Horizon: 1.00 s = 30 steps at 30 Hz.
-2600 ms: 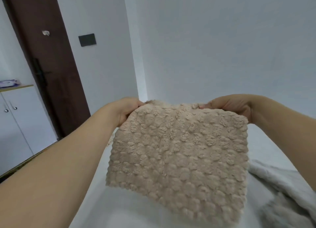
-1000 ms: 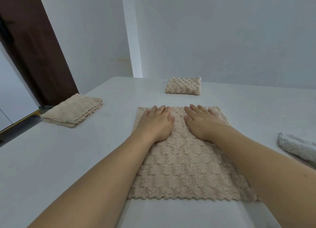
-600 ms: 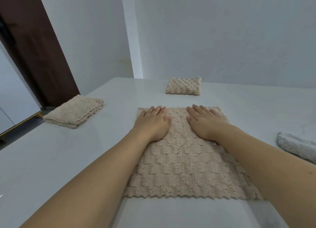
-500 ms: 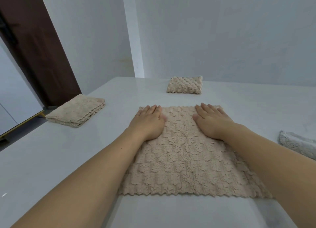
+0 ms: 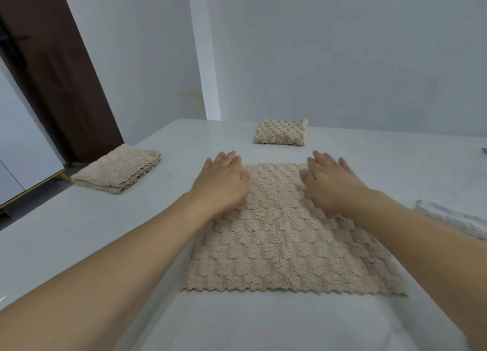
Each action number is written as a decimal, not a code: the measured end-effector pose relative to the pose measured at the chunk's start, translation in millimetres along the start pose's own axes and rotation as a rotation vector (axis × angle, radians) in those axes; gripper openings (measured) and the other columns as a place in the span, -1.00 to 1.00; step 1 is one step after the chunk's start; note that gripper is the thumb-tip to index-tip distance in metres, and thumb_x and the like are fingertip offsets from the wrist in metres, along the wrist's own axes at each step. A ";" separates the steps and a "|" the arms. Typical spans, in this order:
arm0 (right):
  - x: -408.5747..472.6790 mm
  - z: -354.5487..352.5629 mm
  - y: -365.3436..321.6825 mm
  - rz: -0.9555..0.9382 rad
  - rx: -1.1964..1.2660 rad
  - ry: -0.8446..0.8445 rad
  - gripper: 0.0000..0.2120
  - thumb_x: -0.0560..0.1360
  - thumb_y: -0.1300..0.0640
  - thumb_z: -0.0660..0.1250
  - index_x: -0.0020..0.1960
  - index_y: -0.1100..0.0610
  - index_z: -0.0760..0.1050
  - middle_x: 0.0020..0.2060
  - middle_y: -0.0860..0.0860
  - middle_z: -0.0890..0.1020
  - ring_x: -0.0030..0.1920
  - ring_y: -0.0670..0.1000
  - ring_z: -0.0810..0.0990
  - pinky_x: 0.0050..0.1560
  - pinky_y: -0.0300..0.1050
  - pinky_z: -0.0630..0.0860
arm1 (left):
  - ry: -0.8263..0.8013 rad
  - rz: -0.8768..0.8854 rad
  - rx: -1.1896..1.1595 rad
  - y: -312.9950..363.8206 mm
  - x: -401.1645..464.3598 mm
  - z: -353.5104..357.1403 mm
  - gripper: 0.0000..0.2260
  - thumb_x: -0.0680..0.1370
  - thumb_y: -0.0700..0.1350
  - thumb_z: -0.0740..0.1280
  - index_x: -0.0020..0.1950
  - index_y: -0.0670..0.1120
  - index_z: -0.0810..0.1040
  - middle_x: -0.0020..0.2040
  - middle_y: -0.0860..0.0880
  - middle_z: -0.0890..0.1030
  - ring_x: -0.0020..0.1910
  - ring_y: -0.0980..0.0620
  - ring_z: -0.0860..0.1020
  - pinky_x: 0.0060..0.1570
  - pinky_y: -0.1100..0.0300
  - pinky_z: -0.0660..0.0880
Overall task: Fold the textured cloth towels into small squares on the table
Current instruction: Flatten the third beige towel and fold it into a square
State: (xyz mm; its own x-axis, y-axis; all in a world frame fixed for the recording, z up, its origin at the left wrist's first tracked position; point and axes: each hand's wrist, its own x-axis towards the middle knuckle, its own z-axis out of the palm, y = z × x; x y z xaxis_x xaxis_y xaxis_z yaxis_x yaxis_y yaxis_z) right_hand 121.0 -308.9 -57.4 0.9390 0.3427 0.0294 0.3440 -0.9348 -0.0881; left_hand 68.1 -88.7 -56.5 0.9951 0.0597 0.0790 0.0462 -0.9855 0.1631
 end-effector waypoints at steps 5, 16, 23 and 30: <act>-34.3 13.5 -23.9 -0.107 0.023 -0.076 -0.43 0.65 -0.11 -0.22 0.59 0.11 -0.14 0.58 0.01 -0.13 0.56 -0.01 -0.18 0.54 0.03 -0.22 | -0.042 0.117 -0.022 33.6 -28.7 22.2 -0.47 0.68 0.09 -0.11 0.61 -0.11 0.01 0.62 -0.04 0.00 0.59 -0.01 -0.06 0.55 -0.03 -0.10; -37.2 22.5 -17.7 -0.064 0.066 -0.105 -0.44 0.64 -0.14 -0.23 0.59 0.01 -0.17 0.57 -0.07 -0.15 0.55 -0.05 -0.19 0.53 -0.01 -0.24 | -0.099 0.053 -0.005 30.7 -35.3 29.1 -0.47 0.68 0.14 -0.14 0.62 -0.02 -0.06 0.62 0.05 -0.08 0.58 0.06 -0.13 0.54 0.01 -0.18; -41.9 21.2 8.7 -0.014 0.060 -0.110 -0.45 0.64 -0.14 -0.23 0.59 0.00 -0.18 0.57 -0.09 -0.16 0.55 -0.07 -0.20 0.53 -0.02 -0.22 | -0.101 0.000 -0.018 -0.2 -40.7 25.5 -0.48 0.67 0.14 -0.15 0.62 0.02 -0.08 0.62 0.08 -0.09 0.58 0.08 -0.13 0.54 0.03 -0.19; -52.8 12.7 29.3 0.095 0.000 -0.144 -0.44 0.65 -0.11 -0.24 0.59 0.06 -0.19 0.57 -0.04 -0.17 0.56 -0.01 -0.19 0.52 0.07 -0.26 | -0.128 -0.086 0.045 -22.4 -50.4 17.3 -0.48 0.68 0.11 -0.16 0.62 -0.03 -0.09 0.62 0.04 -0.09 0.59 0.04 -0.12 0.53 -0.01 -0.22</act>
State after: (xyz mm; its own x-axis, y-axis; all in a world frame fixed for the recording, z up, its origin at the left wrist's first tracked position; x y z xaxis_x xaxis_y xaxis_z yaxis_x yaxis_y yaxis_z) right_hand 81.5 -353.2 -74.1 0.9573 0.2622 -0.1219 0.2533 -0.9637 -0.0840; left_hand 18.4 -72.3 -81.1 0.9902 0.1263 -0.0599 0.1327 -0.9839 0.1195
